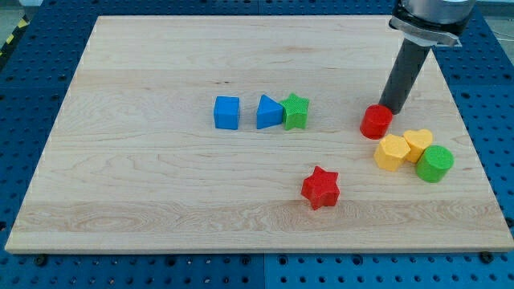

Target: Move the red circle above the red star

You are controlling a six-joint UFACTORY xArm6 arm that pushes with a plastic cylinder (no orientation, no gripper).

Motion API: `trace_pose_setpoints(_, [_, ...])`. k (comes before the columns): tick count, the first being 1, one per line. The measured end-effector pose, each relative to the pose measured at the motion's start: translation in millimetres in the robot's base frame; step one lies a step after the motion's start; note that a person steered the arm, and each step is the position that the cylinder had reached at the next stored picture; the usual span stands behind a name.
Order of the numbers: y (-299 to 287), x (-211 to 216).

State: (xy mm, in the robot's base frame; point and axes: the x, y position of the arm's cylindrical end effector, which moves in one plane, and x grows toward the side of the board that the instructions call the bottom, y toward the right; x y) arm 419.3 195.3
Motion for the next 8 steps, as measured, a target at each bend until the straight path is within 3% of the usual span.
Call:
trace_pose_setpoints(2, [-12.4, 12.1])
trace_pose_setpoints(5, [-86.7, 79.8])
trace_pose_setpoints(6, [-77.0, 111.6])
trace_pose_setpoints(8, [14.9, 127.0])
